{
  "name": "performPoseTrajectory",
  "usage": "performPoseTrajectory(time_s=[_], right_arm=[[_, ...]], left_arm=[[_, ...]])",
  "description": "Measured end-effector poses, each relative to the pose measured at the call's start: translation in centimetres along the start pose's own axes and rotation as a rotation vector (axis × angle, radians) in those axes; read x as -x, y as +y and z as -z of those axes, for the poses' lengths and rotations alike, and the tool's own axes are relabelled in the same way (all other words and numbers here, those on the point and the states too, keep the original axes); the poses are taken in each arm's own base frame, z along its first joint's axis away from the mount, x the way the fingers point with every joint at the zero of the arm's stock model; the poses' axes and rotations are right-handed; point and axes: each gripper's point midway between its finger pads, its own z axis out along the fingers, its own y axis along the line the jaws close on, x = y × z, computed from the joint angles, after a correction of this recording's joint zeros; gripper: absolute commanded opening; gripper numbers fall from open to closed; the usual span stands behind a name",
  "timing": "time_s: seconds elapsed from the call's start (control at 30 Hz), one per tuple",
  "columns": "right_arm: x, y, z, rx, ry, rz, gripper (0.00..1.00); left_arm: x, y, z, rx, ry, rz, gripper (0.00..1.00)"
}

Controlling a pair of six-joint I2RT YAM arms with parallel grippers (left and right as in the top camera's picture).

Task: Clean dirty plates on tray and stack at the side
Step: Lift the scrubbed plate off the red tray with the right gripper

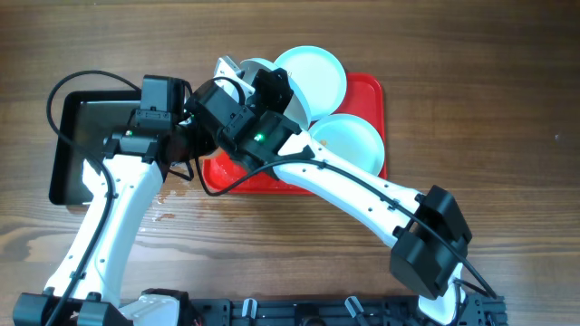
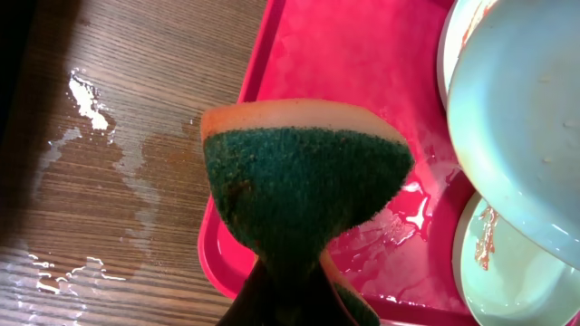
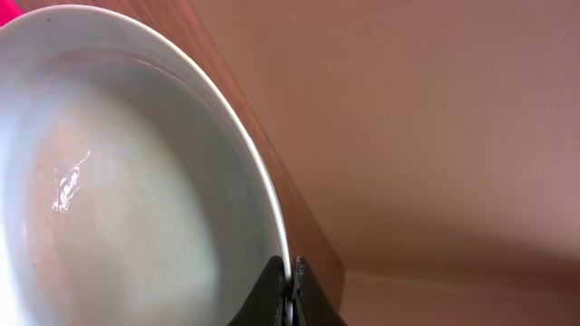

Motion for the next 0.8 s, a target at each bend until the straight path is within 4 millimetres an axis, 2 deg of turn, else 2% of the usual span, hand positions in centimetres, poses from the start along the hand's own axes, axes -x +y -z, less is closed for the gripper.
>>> performPoseTrajectory(time_s=[0.4,0.47,0.63,0.73,0.8], right_arm=[[-0.1,-0.1,0.0,-0.005,0.004,-0.181,0.04],[-0.7,0.4,0.0,0.013,0.023,-0.224,0.04],[-1.3,4.5,-0.2,0.296,0.045,-0.340,0.04],[-1.2,4.4,-0.5,0.419,0.039,-0.424,0.04],[-0.9,3.4,0.0,0.555,-0.017,-0.419,0.04]], left_arm=[[0.0,0.0,0.0,0.000,0.000,0.000,0.04],[0.0,0.0,0.0,-0.001,-0.001,0.000,0.04],[0.2,-0.2,0.0,-0.008,-0.009,-0.001,0.04],[0.2,-0.2,0.0,-0.008,-0.009,-0.001,0.04],[0.2,-0.2,0.0,-0.007,-0.009,-0.001,0.04]])
